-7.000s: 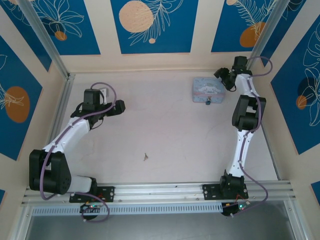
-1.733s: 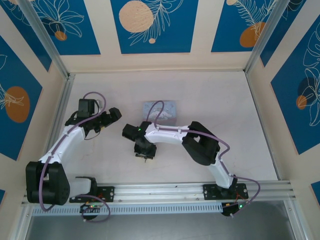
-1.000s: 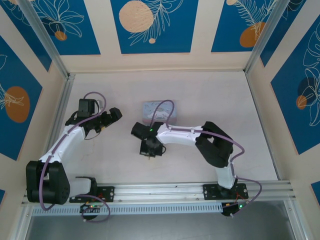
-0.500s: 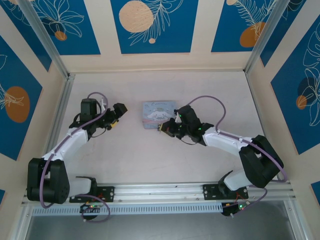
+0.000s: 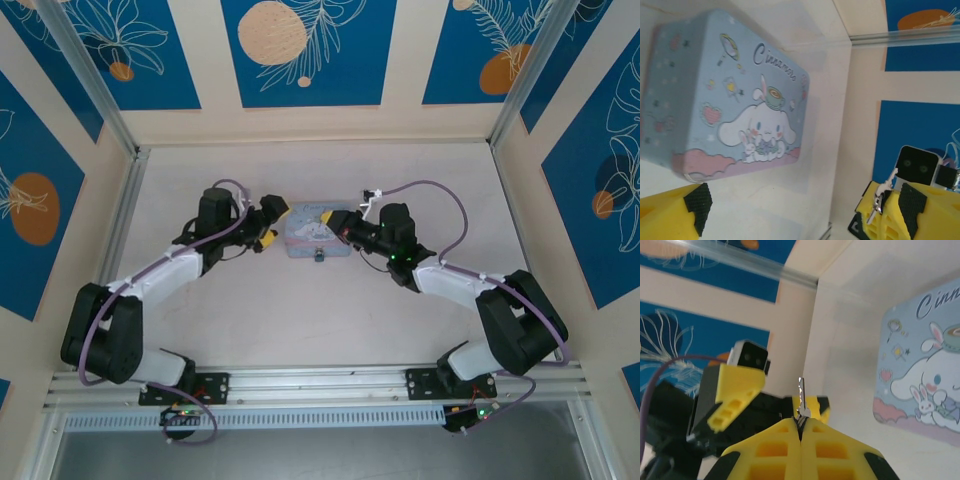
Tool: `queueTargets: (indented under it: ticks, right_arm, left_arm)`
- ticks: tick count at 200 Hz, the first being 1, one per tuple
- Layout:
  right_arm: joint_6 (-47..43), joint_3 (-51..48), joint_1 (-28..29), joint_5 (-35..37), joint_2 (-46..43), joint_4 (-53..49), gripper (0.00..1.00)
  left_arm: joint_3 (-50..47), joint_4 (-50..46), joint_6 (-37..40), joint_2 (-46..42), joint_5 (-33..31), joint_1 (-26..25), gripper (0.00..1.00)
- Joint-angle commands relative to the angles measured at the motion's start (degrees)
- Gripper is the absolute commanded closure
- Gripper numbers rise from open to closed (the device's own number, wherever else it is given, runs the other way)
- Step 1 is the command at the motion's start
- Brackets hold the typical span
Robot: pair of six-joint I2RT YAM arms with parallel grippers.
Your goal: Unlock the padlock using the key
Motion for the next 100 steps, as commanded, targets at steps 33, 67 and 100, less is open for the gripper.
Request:
queueTargets:
  ticks: [33,67,100]
  right_arm:
    - [7.57,1.09,2.61,15.89,2.91,1.75,1.0]
    - [8.65,3.24,3.6,16.65,5.27,2.15,1.0]
    - [9.65,4.04,3.89,16.91,6.44,2.68,1.0]
  left_arm:
    - [2.34,10.46,-10.08,1.81,-4.04,-3.43,0.27]
    - [1.49,14.52,-12.78,3.77,-4.03,-4.83,0.44]
    - [1.36,15.83,-13.35,5.04,-4.02,-6.16,0.52]
